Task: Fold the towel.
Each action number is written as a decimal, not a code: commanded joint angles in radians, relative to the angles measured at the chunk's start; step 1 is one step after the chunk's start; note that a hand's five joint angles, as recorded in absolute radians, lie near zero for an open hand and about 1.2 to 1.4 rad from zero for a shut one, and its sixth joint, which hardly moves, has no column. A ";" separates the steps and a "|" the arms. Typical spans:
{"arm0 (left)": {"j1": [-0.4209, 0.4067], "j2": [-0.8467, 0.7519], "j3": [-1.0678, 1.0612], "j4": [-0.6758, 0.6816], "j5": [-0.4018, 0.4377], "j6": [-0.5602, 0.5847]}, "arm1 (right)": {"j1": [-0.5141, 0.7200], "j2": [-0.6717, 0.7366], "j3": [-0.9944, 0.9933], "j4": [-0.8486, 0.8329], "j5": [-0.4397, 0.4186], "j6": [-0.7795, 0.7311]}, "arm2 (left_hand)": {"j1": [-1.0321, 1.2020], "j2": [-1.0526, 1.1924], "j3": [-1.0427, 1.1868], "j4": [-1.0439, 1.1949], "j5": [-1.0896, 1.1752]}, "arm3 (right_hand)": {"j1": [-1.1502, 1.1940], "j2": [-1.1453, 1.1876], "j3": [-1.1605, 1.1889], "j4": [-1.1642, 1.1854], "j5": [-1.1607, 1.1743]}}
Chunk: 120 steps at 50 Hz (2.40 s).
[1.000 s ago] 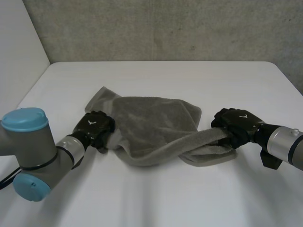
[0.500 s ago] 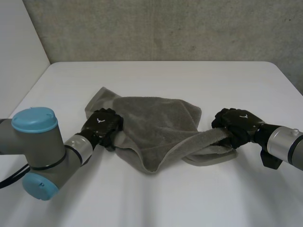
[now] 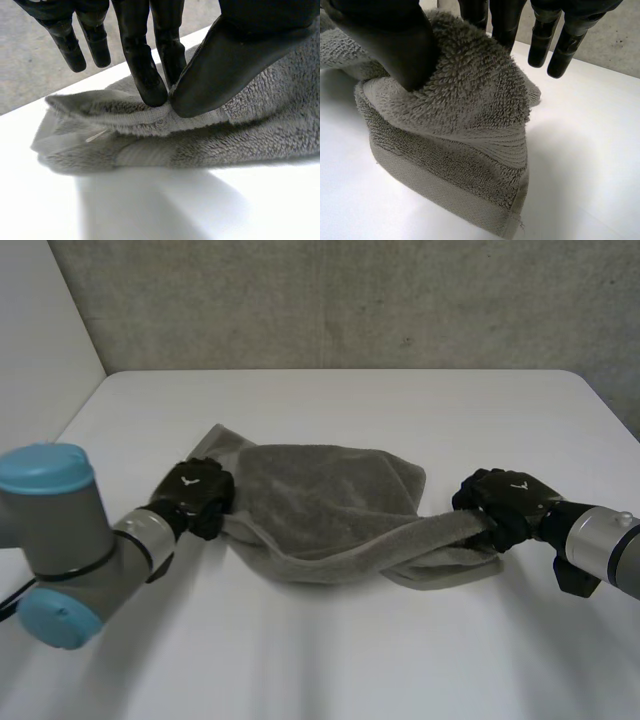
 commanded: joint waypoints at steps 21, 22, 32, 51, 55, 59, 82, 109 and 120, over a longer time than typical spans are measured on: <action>0.216 0.178 -0.090 -0.026 0.007 -0.004 | -0.016 -0.001 0.003 0.198 -0.009 -0.196 | 0.114 0.068 -0.051 -0.059 0.089 | -0.620 -0.629 -0.043 -0.076 -0.629; 0.216 0.178 -0.090 -0.026 0.007 -0.004 | -0.019 -0.001 0.003 0.224 -0.009 -0.222 | 0.114 0.068 -0.051 -0.059 0.089 | -0.620 -0.629 -0.043 -0.076 -0.629; 0.247 0.186 -0.100 -0.033 0.032 -0.004 | -0.042 0.026 0.003 0.247 -0.010 -0.267 | 0.114 0.068 -0.051 -0.059 0.089 | -0.594 -0.603 -0.043 -0.076 -0.603; 0.246 0.212 -0.116 -0.076 0.065 -0.007 | -0.079 0.011 -0.012 0.353 -0.136 -0.195 | 0.114 0.068 -0.051 -0.059 0.089 | -0.347 -0.356 -0.043 -0.076 -0.356; 0.224 0.223 -0.145 -0.076 0.077 -0.007 | -0.077 0.011 -0.007 0.324 -0.142 -0.156 | 0.114 0.068 -0.051 -0.059 0.089 | -0.634 -0.643 -0.043 -0.076 -0.642; 0.186 0.247 -0.182 -0.076 0.120 -0.007 | -0.077 0.013 -0.004 0.316 -0.142 -0.155 | -0.365 -0.411 -0.051 -0.059 -0.389 | -0.623 -0.632 -0.043 -0.076 -0.632; -0.009 0.184 -0.189 -0.068 0.144 0.009 | -0.064 0.013 0.013 0.286 -0.131 -0.158 | -0.796 -0.842 -0.051 -0.059 -0.821 | -0.623 -0.632 -0.043 -0.076 -0.632; -0.040 0.026 -0.094 -0.080 -0.001 0.109 | -0.062 0.010 0.017 0.286 -0.130 -0.178 | 0.113 0.067 -0.051 -0.059 0.088 | -0.623 -0.632 -0.043 -0.076 -0.632; -0.044 0.108 -0.126 -0.079 0.001 0.095 | -0.064 -0.032 0.009 0.290 -0.113 -0.165 | 0.114 0.068 -0.051 -0.059 0.089 | -0.732 -0.741 -0.043 -0.076 -0.741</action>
